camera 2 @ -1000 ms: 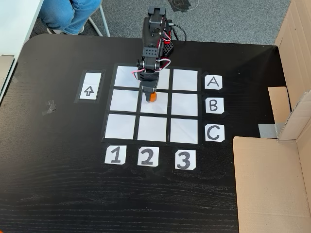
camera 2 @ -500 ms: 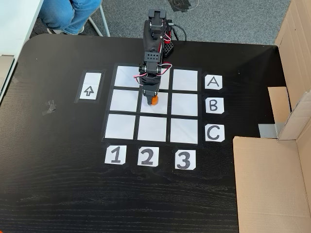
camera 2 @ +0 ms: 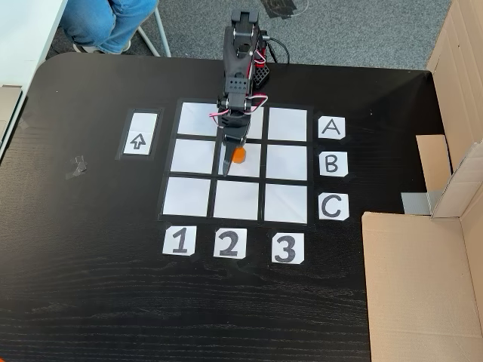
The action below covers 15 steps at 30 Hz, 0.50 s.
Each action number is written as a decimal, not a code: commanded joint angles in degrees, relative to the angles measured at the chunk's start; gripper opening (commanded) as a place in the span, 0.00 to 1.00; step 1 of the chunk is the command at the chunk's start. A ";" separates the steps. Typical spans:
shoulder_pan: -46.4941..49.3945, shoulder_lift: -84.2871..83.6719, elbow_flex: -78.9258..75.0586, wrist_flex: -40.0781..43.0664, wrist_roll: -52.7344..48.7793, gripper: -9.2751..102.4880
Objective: Pick up the round, orange token and place it in the grid on square B2.
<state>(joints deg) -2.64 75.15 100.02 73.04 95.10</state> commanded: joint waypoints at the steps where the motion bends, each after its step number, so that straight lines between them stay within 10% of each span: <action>1: 0.70 10.02 7.65 -4.48 0.00 0.92; 15: 20.48 55.46 40.25 -22.59 -8.09 0.94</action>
<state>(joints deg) 13.89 120.59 136.32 53.26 88.77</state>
